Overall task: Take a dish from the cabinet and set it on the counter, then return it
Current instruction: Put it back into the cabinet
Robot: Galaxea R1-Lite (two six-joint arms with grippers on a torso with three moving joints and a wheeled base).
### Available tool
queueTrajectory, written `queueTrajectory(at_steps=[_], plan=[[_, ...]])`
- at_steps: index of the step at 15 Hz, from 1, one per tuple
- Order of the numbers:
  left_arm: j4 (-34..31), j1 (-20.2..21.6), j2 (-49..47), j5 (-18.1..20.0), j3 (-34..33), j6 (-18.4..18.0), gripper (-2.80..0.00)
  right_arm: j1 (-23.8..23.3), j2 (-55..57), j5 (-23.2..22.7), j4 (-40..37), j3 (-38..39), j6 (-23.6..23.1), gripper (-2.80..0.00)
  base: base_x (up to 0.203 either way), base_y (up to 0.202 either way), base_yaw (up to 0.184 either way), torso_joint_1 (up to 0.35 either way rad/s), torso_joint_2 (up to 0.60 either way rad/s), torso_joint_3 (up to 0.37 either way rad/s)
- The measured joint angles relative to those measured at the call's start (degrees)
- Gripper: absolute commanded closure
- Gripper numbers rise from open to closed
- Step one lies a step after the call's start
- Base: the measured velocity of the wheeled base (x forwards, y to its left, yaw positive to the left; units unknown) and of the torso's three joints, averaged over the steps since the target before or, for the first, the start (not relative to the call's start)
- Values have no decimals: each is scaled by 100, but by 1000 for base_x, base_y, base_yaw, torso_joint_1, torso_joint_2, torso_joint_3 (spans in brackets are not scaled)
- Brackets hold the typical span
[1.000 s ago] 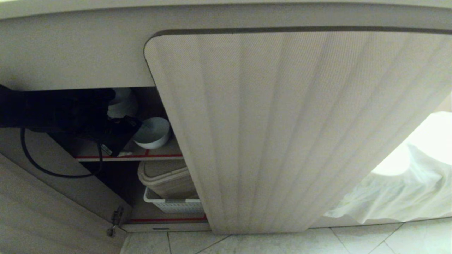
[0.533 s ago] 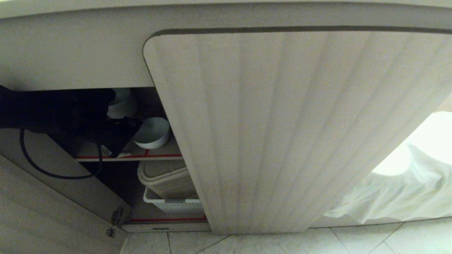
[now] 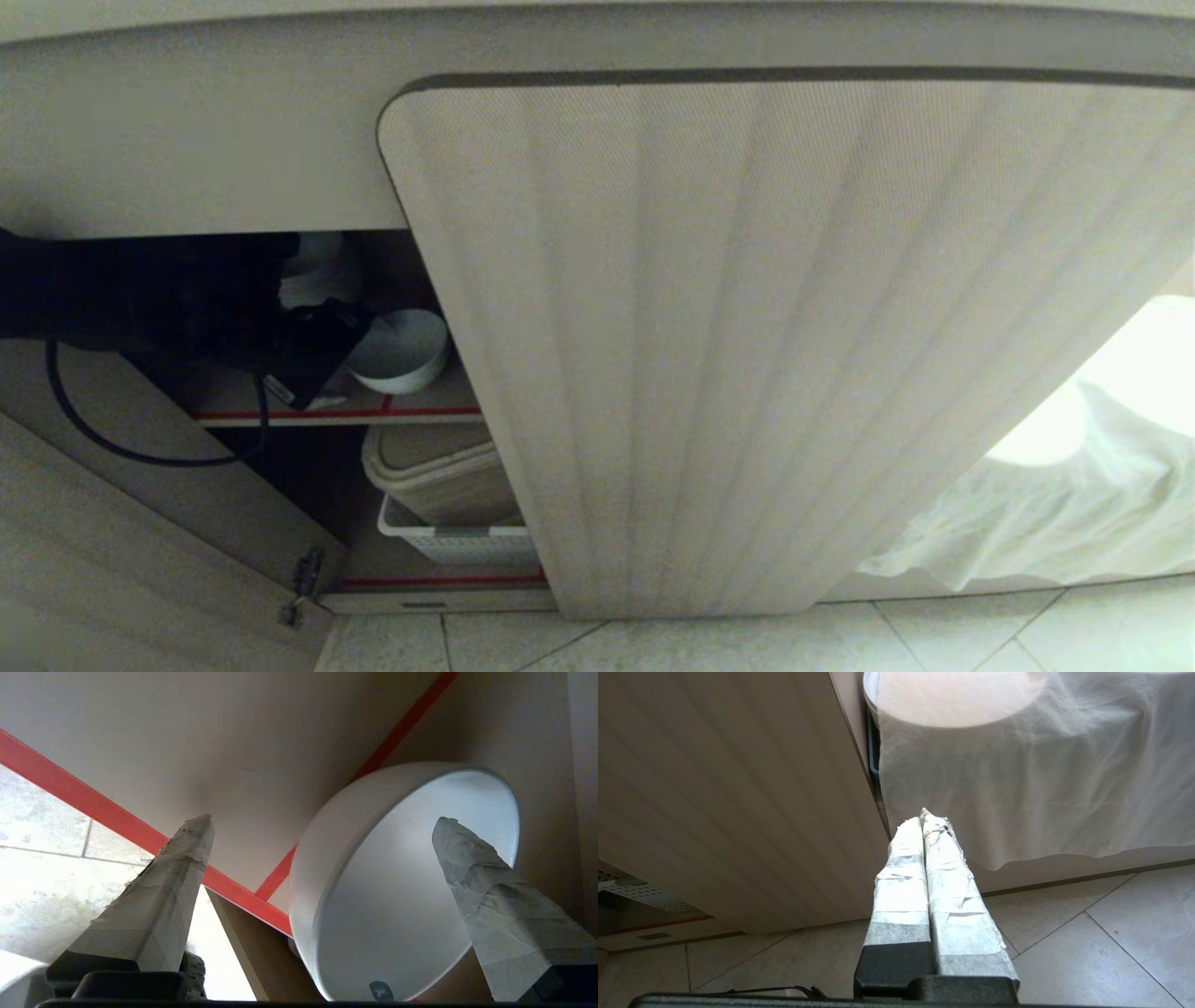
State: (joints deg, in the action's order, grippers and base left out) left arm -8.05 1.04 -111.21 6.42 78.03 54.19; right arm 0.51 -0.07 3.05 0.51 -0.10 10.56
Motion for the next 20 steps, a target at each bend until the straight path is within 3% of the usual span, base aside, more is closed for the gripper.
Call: queueTrajectory(at_steps=[3, 8, 12, 20], plan=[[70, -10, 72, -49, -121, -23, -280, 0, 0, 1, 0, 0, 2, 0, 0, 0, 0, 0, 0, 0], [1540, -115, 304, -244, -1240, -145, -280, 0, 0, 1, -1, 0, 0, 0, 0, 0, 0, 0, 0, 0], [2306, -208, 457, -382, -1789, -363, -280, 0, 0, 1, 1, 0, 0, 0, 0, 0, 0, 0, 0, 0], [2433, -380, 724, -642, -2145, -375, -280, 0, 0, 1, 0, 0, 2, 0, 0, 0, 0, 0, 0, 0]])
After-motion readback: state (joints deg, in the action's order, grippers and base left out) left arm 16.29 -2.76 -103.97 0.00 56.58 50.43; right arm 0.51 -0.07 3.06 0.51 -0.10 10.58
